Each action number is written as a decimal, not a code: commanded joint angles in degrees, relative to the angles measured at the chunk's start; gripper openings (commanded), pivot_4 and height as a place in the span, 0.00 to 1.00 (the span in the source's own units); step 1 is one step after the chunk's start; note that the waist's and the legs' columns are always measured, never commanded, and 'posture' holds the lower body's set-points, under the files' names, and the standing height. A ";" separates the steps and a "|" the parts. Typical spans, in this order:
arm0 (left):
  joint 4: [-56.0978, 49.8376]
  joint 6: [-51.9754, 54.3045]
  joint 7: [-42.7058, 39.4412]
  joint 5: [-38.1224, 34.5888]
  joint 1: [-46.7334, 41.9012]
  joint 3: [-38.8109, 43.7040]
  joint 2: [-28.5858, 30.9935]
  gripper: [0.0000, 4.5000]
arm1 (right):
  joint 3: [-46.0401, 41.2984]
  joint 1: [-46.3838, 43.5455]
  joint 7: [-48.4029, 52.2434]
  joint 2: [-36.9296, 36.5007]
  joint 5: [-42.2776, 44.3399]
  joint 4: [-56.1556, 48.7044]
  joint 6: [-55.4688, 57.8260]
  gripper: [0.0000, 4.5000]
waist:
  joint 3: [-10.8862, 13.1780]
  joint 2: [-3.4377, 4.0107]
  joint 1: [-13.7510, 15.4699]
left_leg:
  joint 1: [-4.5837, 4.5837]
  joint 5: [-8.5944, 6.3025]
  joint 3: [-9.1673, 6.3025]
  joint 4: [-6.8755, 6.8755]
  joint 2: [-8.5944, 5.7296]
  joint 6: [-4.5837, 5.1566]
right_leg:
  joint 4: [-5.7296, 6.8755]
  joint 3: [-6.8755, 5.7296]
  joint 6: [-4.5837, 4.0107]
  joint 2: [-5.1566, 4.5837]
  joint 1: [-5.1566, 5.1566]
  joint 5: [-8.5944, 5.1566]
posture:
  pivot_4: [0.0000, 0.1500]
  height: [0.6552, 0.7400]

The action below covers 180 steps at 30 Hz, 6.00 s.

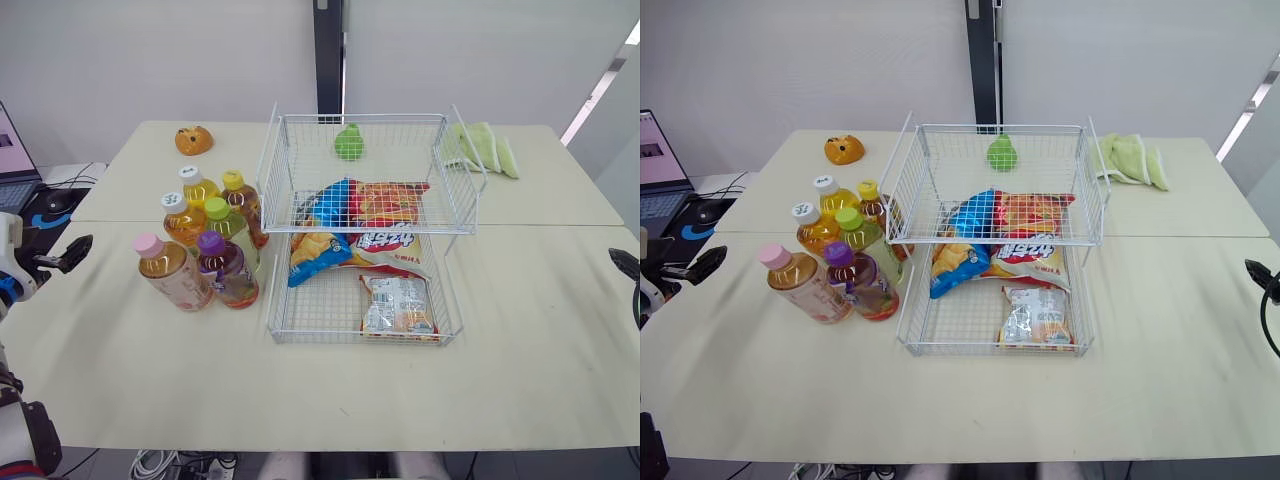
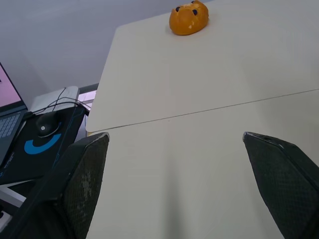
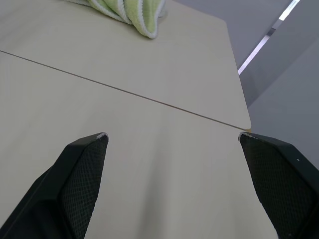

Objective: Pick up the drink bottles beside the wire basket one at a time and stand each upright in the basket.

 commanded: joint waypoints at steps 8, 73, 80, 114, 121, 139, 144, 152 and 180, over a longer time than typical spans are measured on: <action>1.33 -1.71 2.86 0.41 -2.13 0.13 1.23 0.99 | -2.20 0.31 -1.01 -2.31 0.27 -0.45 -1.62 1.00 | 0.00 0.00 0.01 | 0.00 0.00 0.01 0.00 0.00 0.00 | 0.00 0.00 0.00 0.00 0.00 0.00 | 1.00 1.00; -87.30 37.22 4.94 -42.91 59.80 36.13 -19.46 0.99 | 11.91 -13.68 -3.05 10.48 52.78 -82.32 47.95 1.00 | -0.03 -0.23 0.46 | -0.21 -0.08 -0.31 0.01 0.01 0.13 | -0.75 -0.26 -0.01 -0.04 0.23 0.10 | 1.00 1.00; -91.06 35.32 10.10 -40.70 55.94 31.27 -19.77 0.99 | 12.07 -15.01 -3.42 10.93 54.09 -83.75 48.53 1.00 | 0.11 0.05 1.50 | 0.50 -0.11 -0.38 -0.06 0.01 0.20 | -0.91 -0.35 -0.04 -0.04 0.91 0.09 | 1.00 1.00; -69.61 27.84 9.27 -20.41 27.58 3.90 -18.51 0.46 | 8.92 -11.90 -14.59 7.09 61.47 -90.59 48.69 1.00 | 0.11 -0.01 1.38 | 0.46 -0.12 -0.34 -0.46 0.01 0.21 | -1.09 -0.33 -0.04 -0.04 0.79 0.11 | 1.00 1.00; -69.94 27.92 8.31 -21.09 27.91 3.86 -18.68 0.31 | 8.56 -12.15 -15.32 6.23 62.88 -90.52 48.67 1.00 | 0.11 0.00 1.33 | 0.49 -0.11 -0.34 -0.52 0.02 0.20 | -1.09 -0.33 -0.04 -0.04 0.79 0.11 | 1.00 1.00; -54.01 53.63 -16.92 -39.62 6.86 12.51 17.01 0.31 | 11.81 -12.36 -11.90 9.33 57.00 -88.42 46.58 1.00 | 0.39 -0.31 1.09 | 0.32 -0.11 -0.35 -0.72 0.00 0.19 | -1.48 -0.36 -0.06 -0.04 0.69 0.10 | 1.00 1.00; -48.90 56.75 -20.80 -40.76 -12.53 1.54 21.79 0.31 | 11.97 -12.19 -12.47 10.00 54.83 -87.92 46.49 1.00 | 0.46 -0.39 1.08 | 0.18 -0.09 -0.35 -0.71 -0.02 0.17 | -1.47 -0.37 -0.06 -0.03 0.57 0.10 | 1.00 1.00; -34.84 56.41 -25.38 -31.31 -50.18 -17.22 9.49 0.31 | 9.20 -12.18 -16.90 9.75 50.85 -87.09 46.14 1.00 | 0.55 -0.59 1.38 | -0.30 0.05 -0.34 -0.42 -0.06 -0.05 | -1.09 -0.40 -0.04 0.01 0.14 0.09 | 1.00 1.00; 8.40 6.97 -13.54 -0.70 -70.28 -22.60 -50.69 0.31 | -7.53 6.43 -47.44 1.08 56.88 -102.81 50.58 1.00 | 0.78 -0.76 0.58 | -0.82 0.05 -0.24 0.08 -0.03 0.00 | -0.83 -0.25 0.04 0.07 -0.27 0.13 | 1.00 1.00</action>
